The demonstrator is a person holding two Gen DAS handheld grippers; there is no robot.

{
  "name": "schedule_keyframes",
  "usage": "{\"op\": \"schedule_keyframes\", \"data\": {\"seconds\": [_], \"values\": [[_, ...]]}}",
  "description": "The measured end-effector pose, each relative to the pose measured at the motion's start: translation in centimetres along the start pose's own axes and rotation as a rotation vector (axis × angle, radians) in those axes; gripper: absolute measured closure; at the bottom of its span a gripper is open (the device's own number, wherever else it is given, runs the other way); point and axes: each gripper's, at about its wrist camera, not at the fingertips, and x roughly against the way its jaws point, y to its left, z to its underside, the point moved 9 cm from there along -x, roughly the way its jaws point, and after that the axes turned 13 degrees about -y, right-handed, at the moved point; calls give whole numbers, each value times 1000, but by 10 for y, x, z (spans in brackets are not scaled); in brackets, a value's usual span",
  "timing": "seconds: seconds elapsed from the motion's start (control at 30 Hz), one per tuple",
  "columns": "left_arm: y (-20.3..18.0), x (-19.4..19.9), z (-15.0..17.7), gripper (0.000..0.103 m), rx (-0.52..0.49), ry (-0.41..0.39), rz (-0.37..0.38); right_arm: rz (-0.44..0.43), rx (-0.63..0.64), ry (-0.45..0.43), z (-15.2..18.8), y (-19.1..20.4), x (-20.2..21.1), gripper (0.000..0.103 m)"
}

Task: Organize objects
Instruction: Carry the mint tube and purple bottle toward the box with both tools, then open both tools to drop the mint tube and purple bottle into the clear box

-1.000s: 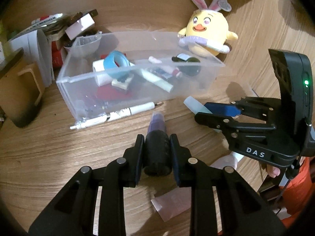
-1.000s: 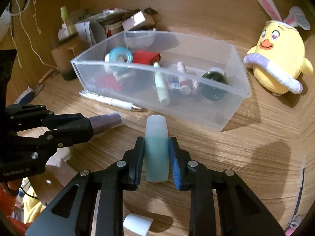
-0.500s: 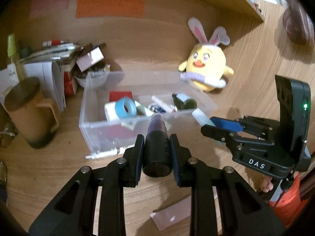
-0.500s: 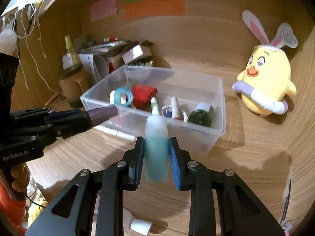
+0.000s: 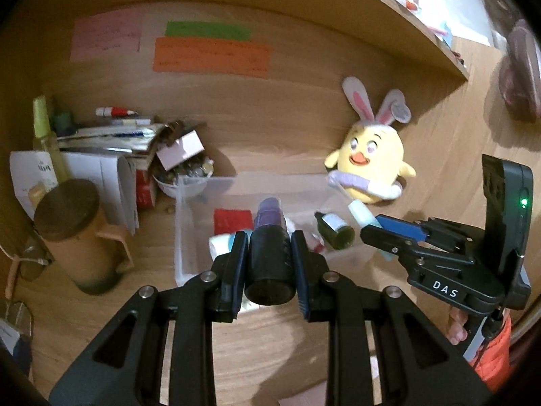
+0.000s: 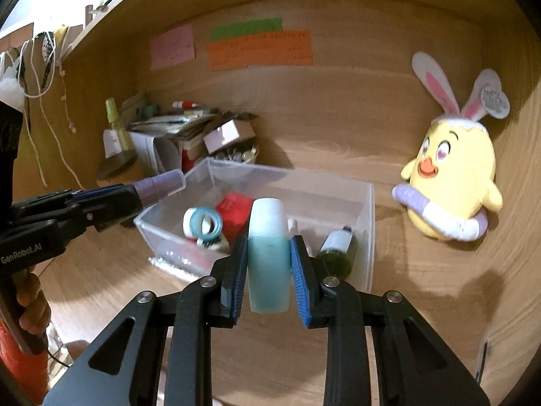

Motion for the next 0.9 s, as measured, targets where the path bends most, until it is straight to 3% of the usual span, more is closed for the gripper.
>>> {"op": "schedule_keyframes", "data": {"seconds": [0.2,0.43,0.73,0.9], "values": [[16,-13,-9,78,10,-7,-41,0,-4,-22,-17,-3,-11,80],[39,-37,0,78,49,43,-73,3,-23,-5,-25,-12,-34,80],[65,-67,29,78,116,141,-93,22,-31,80,-6,-22,-71,80],[63,-73,31,78,100,143,-104,33,-33,131,11,-26,-90,80]]}}
